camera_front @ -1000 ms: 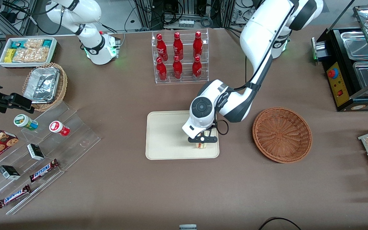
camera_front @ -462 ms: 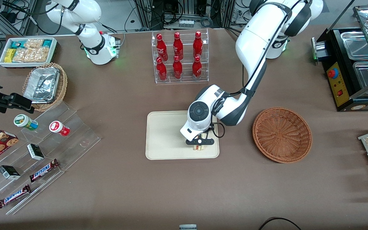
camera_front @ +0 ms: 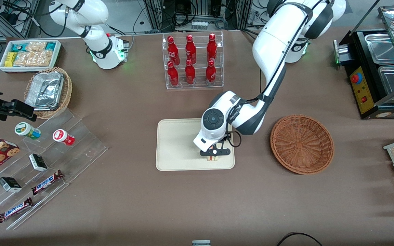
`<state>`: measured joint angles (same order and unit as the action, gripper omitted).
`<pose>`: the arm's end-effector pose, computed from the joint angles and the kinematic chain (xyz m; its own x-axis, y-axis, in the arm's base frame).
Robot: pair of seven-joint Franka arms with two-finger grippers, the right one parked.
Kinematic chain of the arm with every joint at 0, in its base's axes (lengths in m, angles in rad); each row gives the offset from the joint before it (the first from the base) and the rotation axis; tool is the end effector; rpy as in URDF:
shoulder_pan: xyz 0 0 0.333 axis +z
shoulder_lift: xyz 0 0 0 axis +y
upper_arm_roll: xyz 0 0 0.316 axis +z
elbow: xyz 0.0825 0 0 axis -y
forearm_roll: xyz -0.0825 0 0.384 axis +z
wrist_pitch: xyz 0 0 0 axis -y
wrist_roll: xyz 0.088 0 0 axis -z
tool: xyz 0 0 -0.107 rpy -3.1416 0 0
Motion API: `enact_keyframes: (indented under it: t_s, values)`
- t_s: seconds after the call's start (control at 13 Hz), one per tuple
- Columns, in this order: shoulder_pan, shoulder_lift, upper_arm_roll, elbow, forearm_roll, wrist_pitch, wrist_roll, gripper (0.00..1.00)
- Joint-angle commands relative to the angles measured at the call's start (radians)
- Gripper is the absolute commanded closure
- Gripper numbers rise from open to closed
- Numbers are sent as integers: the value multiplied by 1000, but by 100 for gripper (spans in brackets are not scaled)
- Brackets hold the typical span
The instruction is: Place sandwich from basket to tray
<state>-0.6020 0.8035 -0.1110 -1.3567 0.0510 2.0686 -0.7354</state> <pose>0.5632 -0.4613 0.2359 0.9956 0.0276 -0.0893 0.0250 -0.9992 -0.0305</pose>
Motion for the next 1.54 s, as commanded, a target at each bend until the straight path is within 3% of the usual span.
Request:
enact_keyframes:
  t_s: [0.0, 0.38, 0.62, 0.92, 1.46]
  values:
    - [-12, -27, 36, 68, 21, -28, -27, 0]
    - [11, -144, 72, 68, 24, -50, -10, 0]
    - [18, -225, 143, 68, 12, -174, 118, 0]
    - [163, -334, 152, 56, -62, -298, 190, 0]
    - [381, -489, 154, 54, -105, -585, 410, 0]
